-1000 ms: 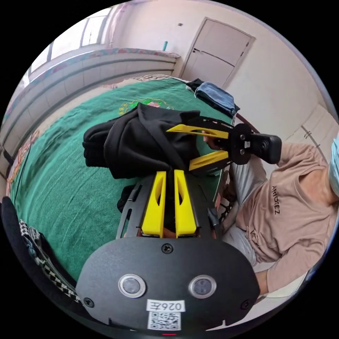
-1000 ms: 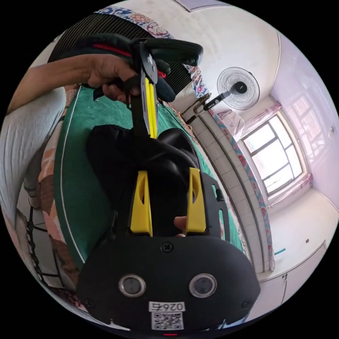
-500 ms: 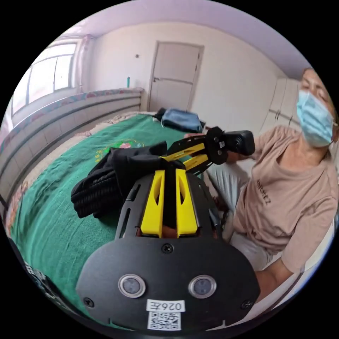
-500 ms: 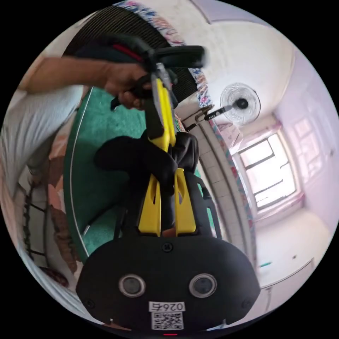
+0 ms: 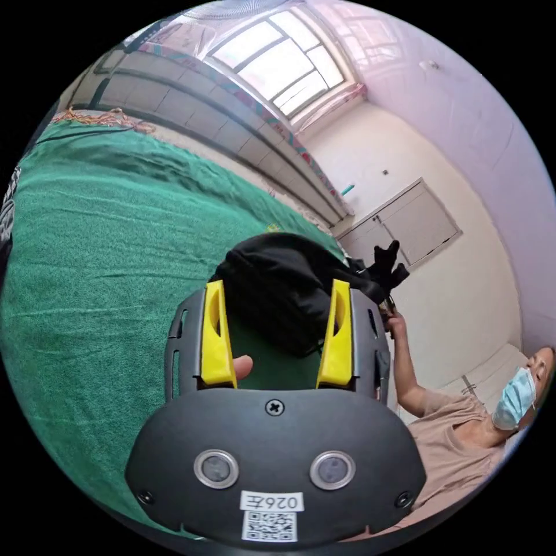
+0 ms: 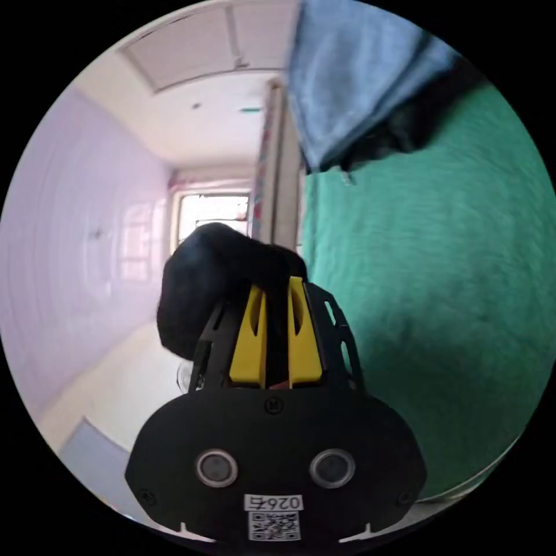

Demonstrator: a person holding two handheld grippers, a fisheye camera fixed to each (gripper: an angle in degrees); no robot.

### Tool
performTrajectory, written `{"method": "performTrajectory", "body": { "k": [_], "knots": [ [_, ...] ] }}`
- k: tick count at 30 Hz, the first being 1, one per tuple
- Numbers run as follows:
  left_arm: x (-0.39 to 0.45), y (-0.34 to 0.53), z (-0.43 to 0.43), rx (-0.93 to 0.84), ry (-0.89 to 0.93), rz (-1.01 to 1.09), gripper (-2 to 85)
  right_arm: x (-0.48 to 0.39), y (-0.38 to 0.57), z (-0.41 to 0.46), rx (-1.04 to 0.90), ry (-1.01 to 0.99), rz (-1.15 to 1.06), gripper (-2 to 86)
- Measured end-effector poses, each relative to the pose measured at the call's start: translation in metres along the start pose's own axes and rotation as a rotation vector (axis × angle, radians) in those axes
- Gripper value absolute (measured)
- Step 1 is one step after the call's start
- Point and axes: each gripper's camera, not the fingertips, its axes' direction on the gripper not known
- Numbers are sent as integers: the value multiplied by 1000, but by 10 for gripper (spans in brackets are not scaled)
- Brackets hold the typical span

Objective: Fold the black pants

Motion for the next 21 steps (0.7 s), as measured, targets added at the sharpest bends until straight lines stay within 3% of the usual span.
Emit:
{"method": "performTrajectory", "body": {
  "k": [5, 7, 9, 11, 14, 17, 21],
  "knots": [
    [17, 14, 25, -34, -121, 49, 273, -71, -25, 20, -51, -102, 26, 67],
    [20, 14, 36, -76, -73, 79, 229, -117, -31, 29, -87, -64, -38, 73],
    [13, 18, 42, -111, 21, 92, 105, -146, -34, 29, -85, -41, -60, 74],
    [2, 24, 43, -111, 177, 70, 64, -169, -38, 28, -87, -39, -67, 73],
    [-7, 33, 7, 3, 191, 64, 51, -203, -44, 36, -126, -55, -83, 68],
    [-13, 45, -79, 259, 152, 82, 34, -243, -43, 49, -188, -45, -131, 61],
    [-33, 88, -177, 491, -41, -63, 24, -297, -38, 45, -164, 155, -198, 51]
  ]
}}
